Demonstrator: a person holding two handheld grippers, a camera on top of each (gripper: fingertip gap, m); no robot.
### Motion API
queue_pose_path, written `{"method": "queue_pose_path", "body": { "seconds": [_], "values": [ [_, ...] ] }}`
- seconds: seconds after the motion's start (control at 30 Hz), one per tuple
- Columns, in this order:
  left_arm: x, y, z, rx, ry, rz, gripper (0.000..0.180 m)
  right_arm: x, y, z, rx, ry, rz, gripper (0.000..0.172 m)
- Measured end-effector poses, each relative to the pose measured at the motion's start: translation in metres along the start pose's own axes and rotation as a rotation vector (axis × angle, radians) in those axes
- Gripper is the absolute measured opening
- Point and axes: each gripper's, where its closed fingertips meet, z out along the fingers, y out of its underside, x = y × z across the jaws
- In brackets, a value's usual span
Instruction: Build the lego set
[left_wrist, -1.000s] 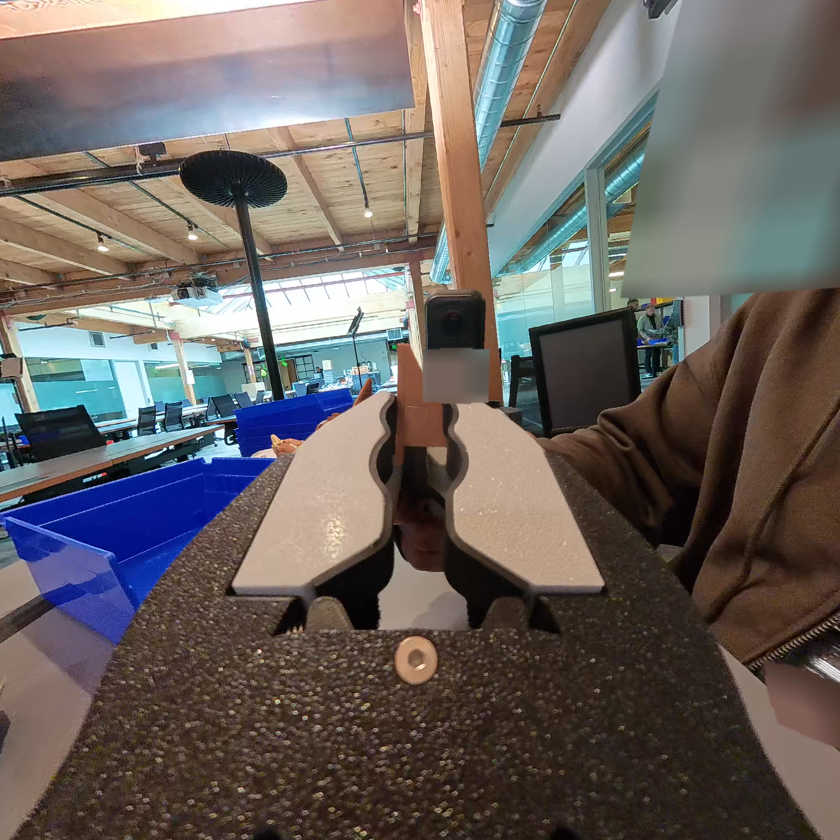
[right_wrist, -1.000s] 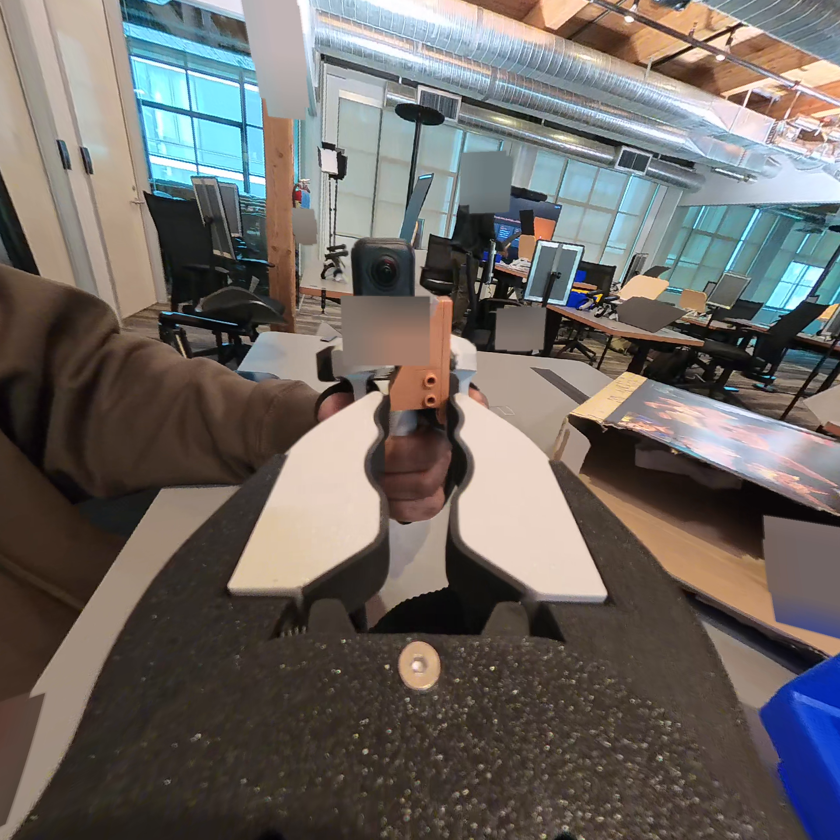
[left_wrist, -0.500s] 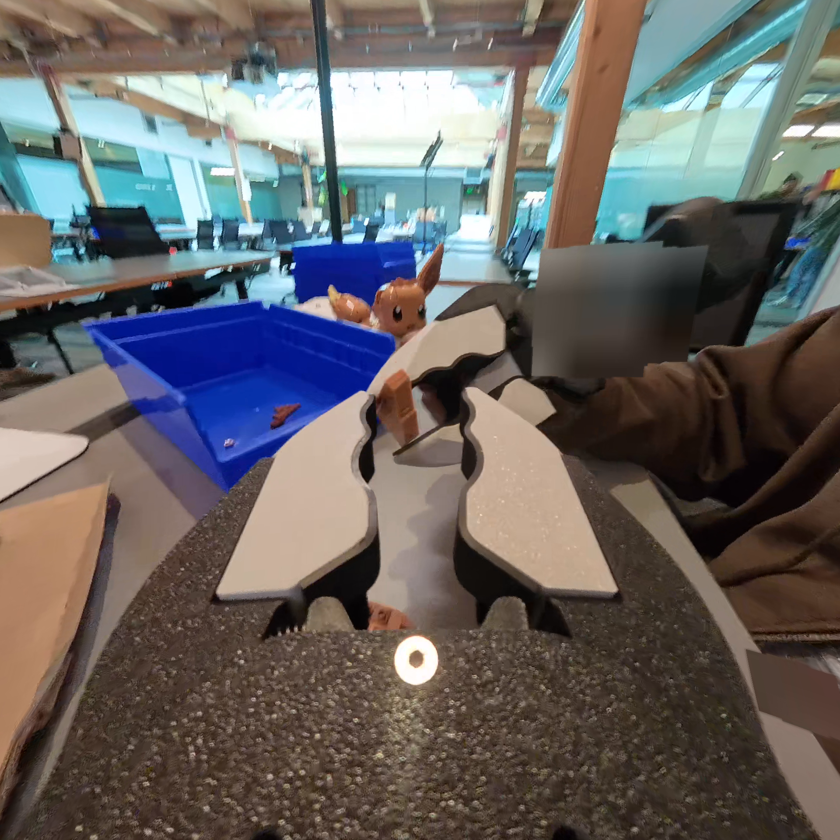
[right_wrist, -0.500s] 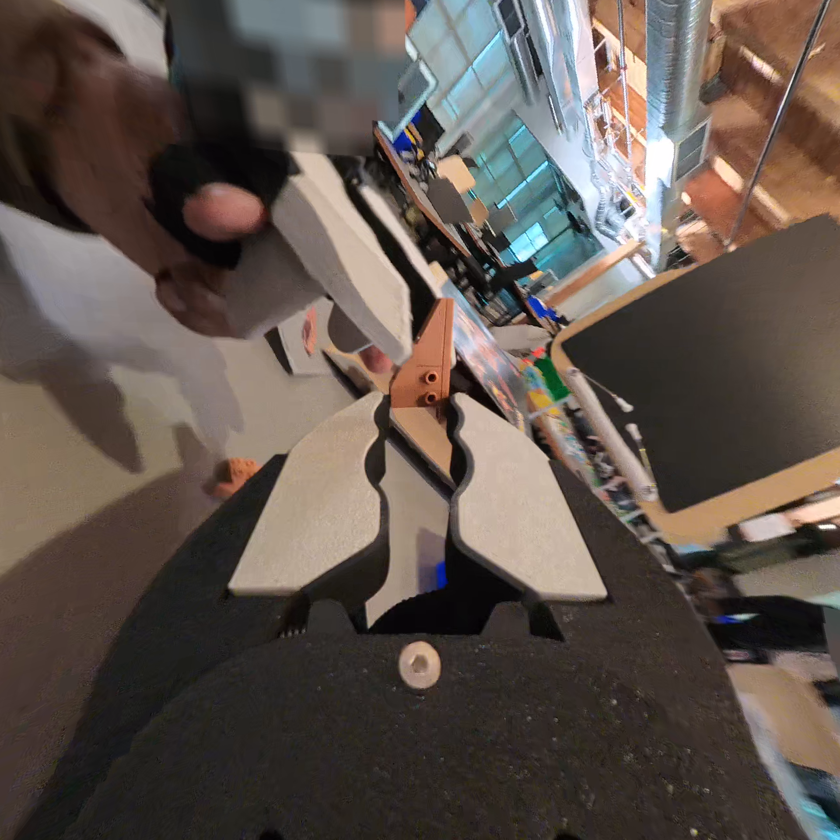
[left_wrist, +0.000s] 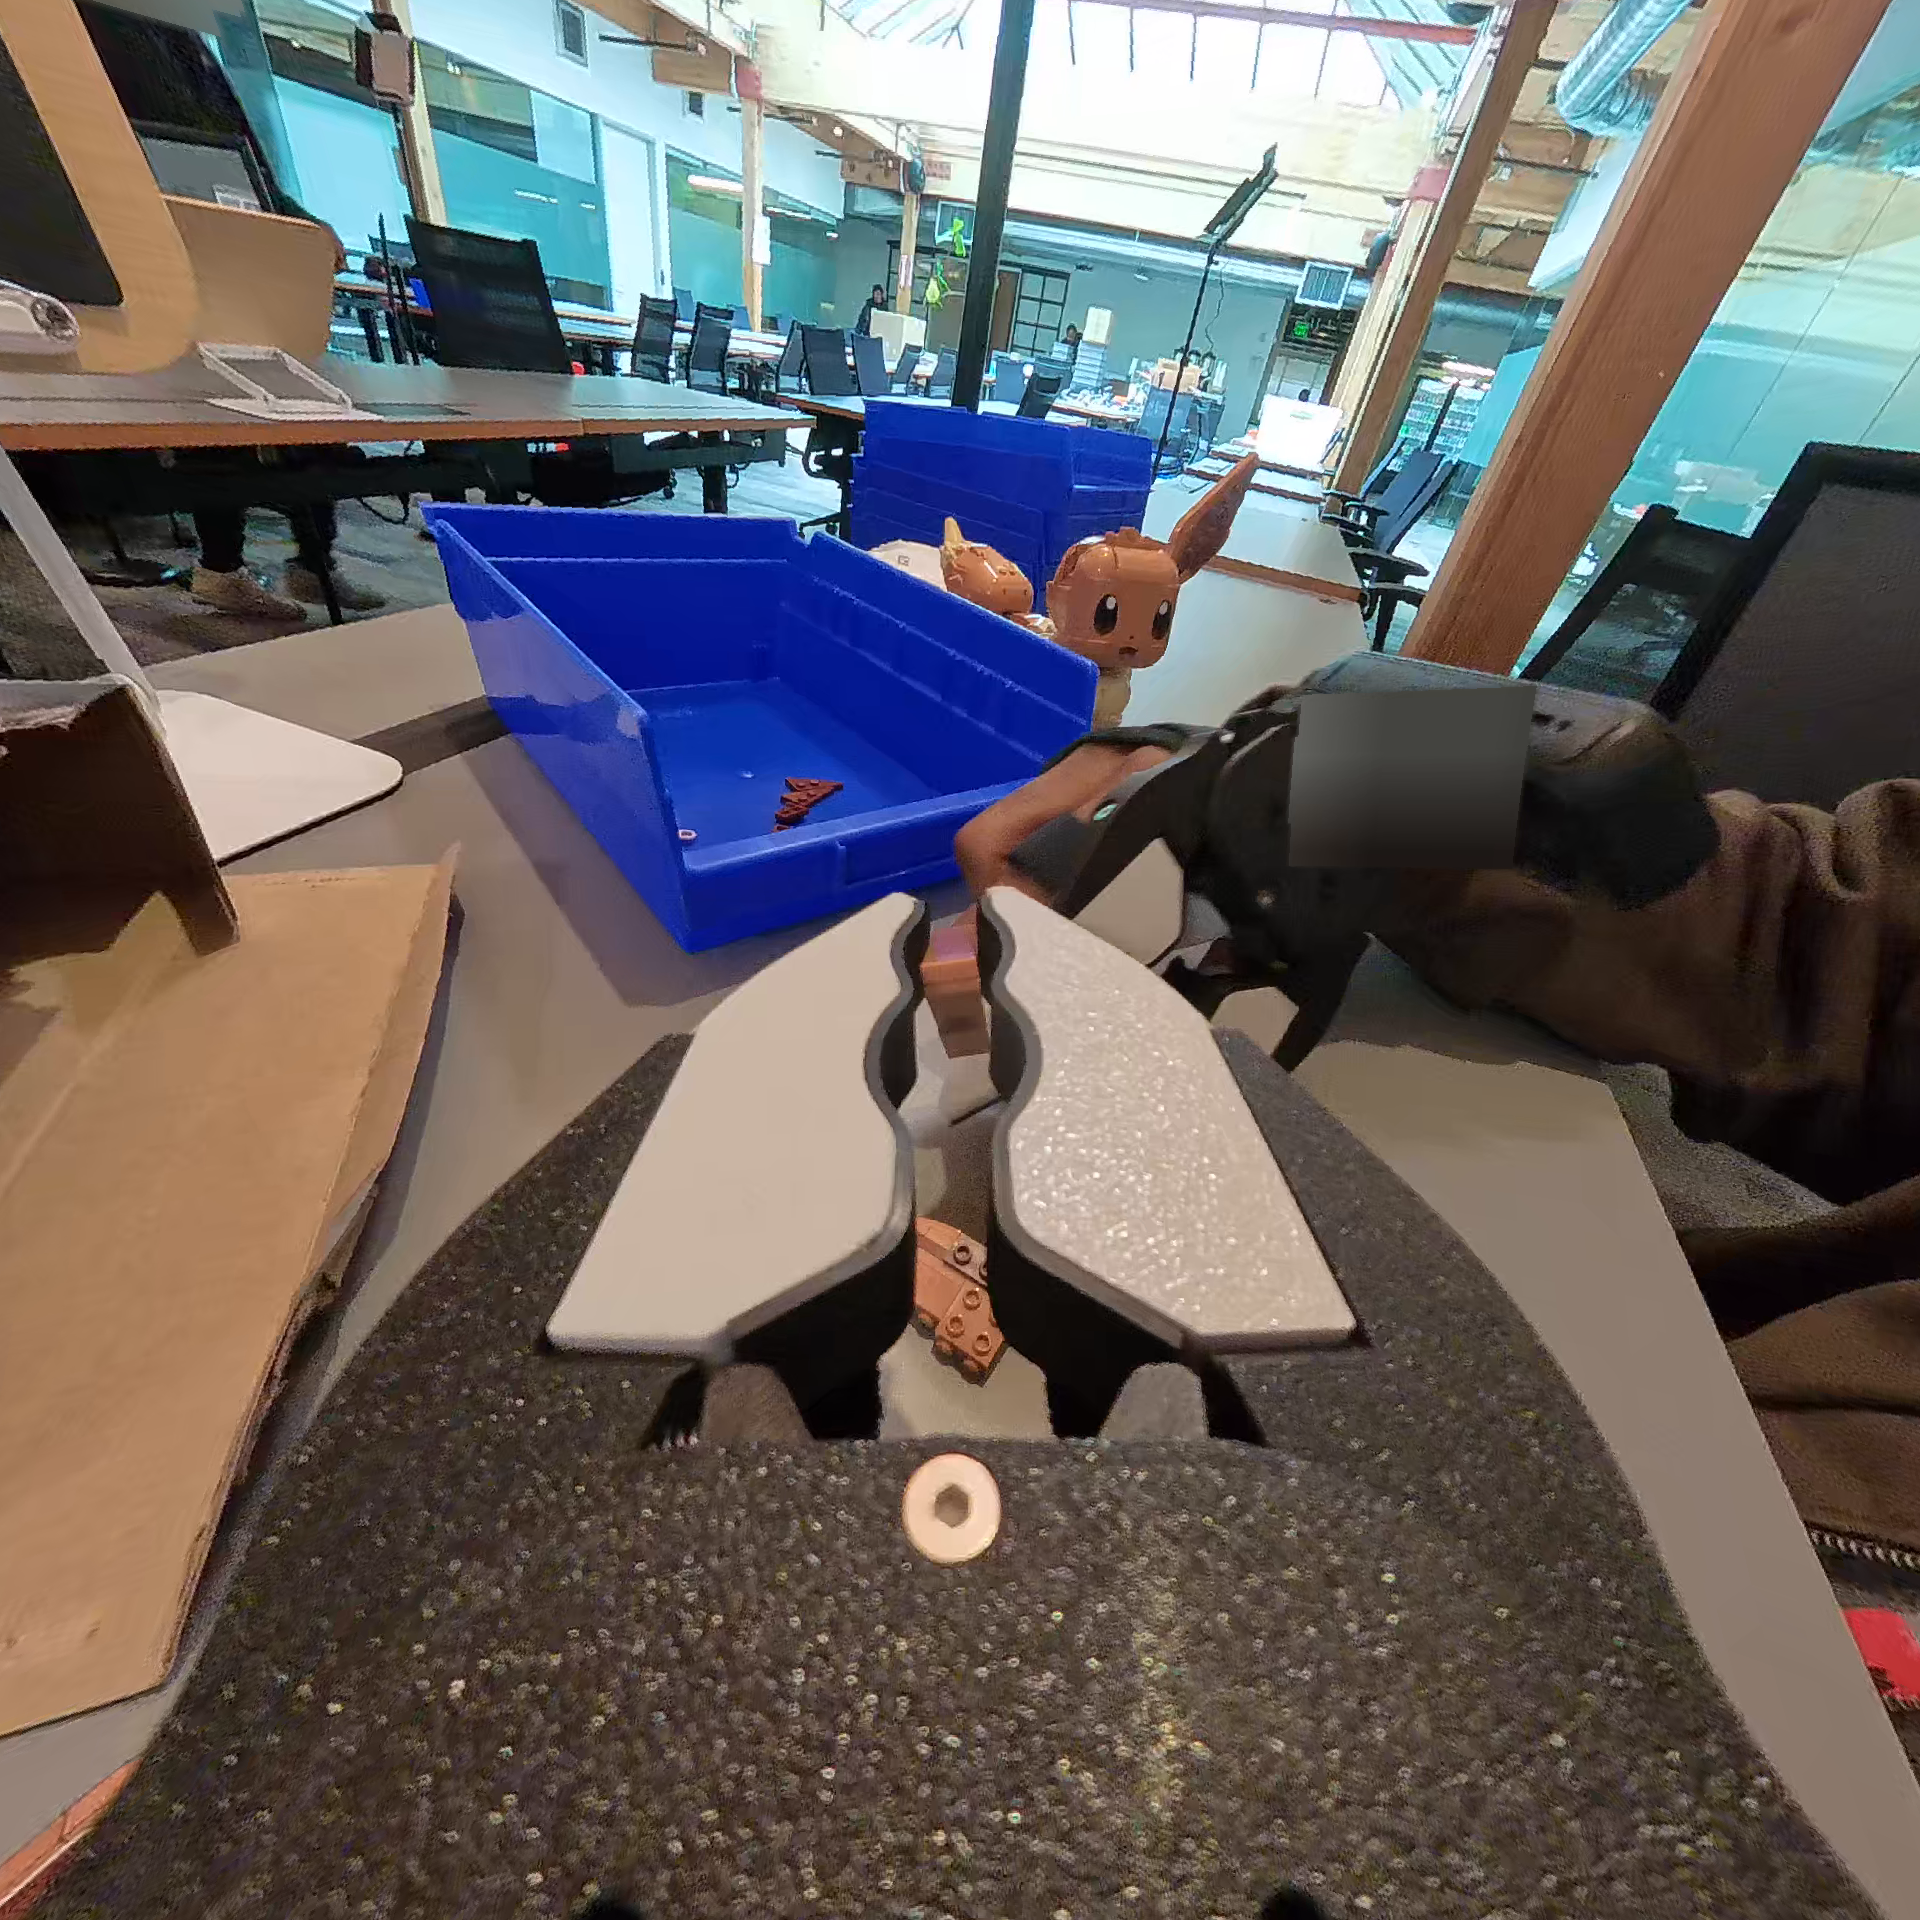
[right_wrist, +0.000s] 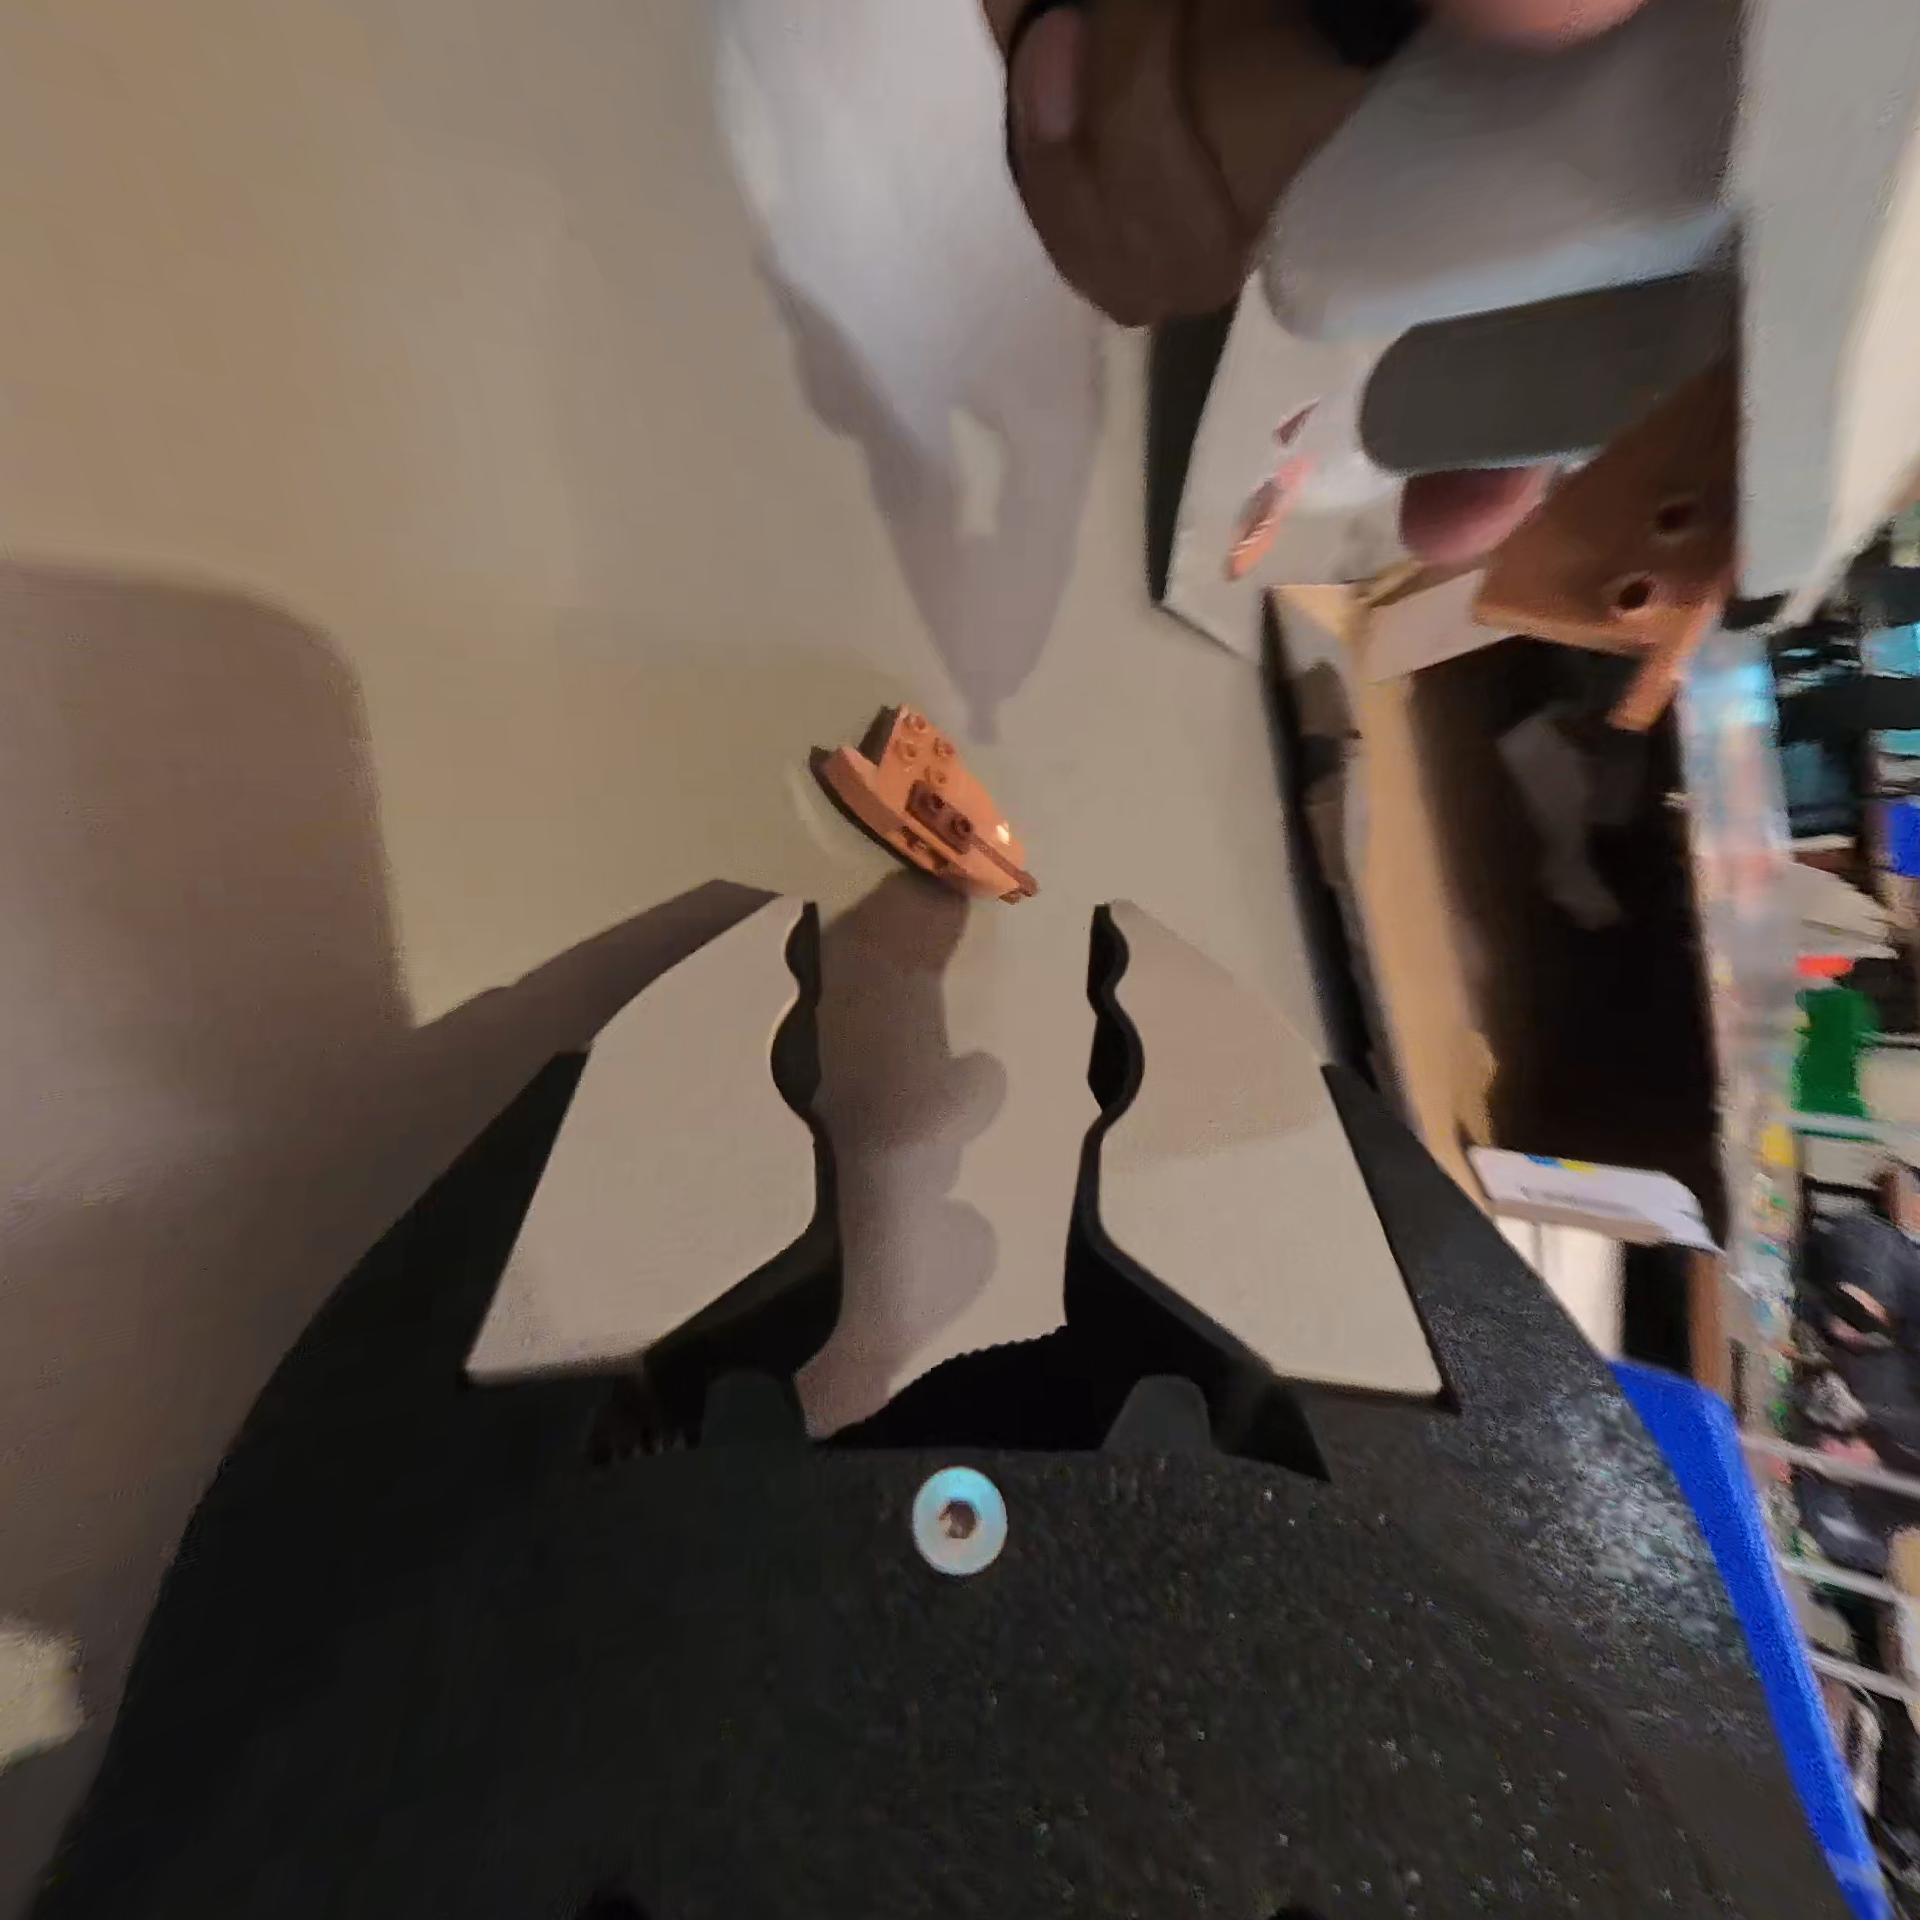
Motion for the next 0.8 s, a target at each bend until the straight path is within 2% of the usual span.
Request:
{"method": "queue_pose_path", "body": {
  "seconds": [0.27,0.43,0.5,0.57,0.6,0.73,0.8],
  "values": [
    [-0.001,0.009,0.000,-0.035,0.040,-0.046,0.008,-0.001,-0.003,0.028,-0.012,-0.402,0.152,0.062],
    [0.002,0.011,-0.004,-0.053,0.101,-0.116,0.008,-0.007,-0.010,0.036,-0.010,-0.504,0.226,0.056],
    [0.000,0.010,-0.007,-0.052,0.098,-0.135,0.008,-0.007,-0.015,0.039,0.031,-0.479,0.259,0.048],
    [-0.004,0.006,-0.010,-0.033,0.088,-0.158,0.008,-0.006,-0.016,0.040,0.065,-0.433,0.282,0.031],
    [-0.006,0.005,-0.011,-0.024,0.079,-0.169,0.008,-0.003,-0.015,0.041,0.080,-0.378,0.276,0.031],
    [-0.013,-0.002,-0.013,0.032,0.046,-0.203,0.008,0.021,0.006,0.038,-0.007,-0.054,0.191,0.031],
    [-0.014,-0.006,-0.014,0.067,0.036,-0.217,0.008,0.033,0.006,0.031,0.004,0.135,0.165,0.031]
  ]
}}
